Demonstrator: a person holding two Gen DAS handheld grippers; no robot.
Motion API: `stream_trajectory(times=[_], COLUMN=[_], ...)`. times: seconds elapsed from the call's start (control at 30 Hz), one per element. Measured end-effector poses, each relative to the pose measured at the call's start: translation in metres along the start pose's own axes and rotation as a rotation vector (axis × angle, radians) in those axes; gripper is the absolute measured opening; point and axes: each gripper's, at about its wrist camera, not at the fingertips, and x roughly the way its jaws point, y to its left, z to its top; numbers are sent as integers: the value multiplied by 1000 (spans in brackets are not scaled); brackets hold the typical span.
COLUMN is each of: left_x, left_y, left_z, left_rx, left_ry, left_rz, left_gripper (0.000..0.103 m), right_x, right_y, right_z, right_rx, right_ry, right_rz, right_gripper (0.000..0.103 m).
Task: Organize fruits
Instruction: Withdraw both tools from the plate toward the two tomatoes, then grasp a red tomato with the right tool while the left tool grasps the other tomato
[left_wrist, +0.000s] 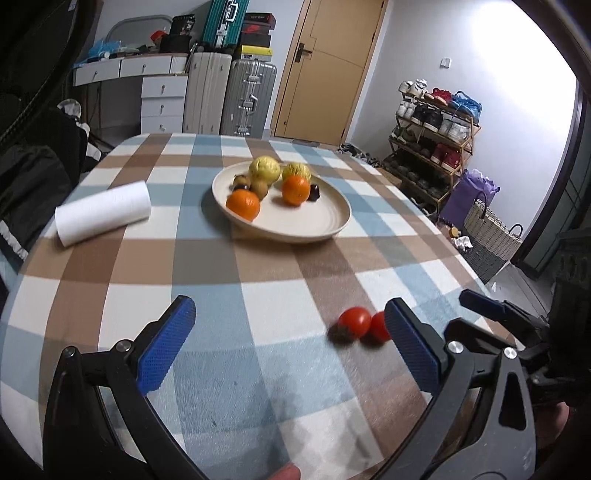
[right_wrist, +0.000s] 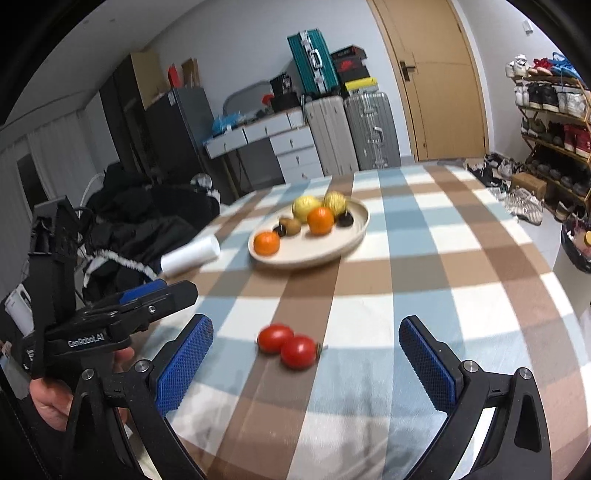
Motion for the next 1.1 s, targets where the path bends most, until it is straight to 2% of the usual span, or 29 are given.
stream_trajectory(times=[0.27, 0.57, 0.67, 0.73, 0.8, 0.83, 0.93, 1.1], left_x=[6, -3, -4, -4, -3, -2, -1, 1], left_y=[6, 5, 5, 6, 8, 10, 13, 12], left_z=[-4, -3, -5, -6, -7, -7, -8, -7], left_rx=[-9, -33, -30, -31, -40, -45, -55, -52], left_ry=[20, -41, -43, -40, -35, -30, -21, -12], left_rz=[2, 12, 12, 13, 13, 13, 16, 22], left_gripper=[102, 102, 102, 102, 102, 102, 102, 102], right_x=[36, 58, 66, 73, 76, 77, 77, 71], right_y=[-1, -4, -3, -3, -4, -5, -4, -9], right_z=[-14, -8, -6, -7, -8, -9, -10, -12], right_rx=[4, 26, 13, 12, 21, 23, 13, 39], right_ry=[120, 168, 194, 224, 242, 244, 246, 229], right_rz=[14, 59, 63, 65, 58, 54, 31, 52], right_gripper=[103, 101, 90, 75, 67, 57, 43, 36])
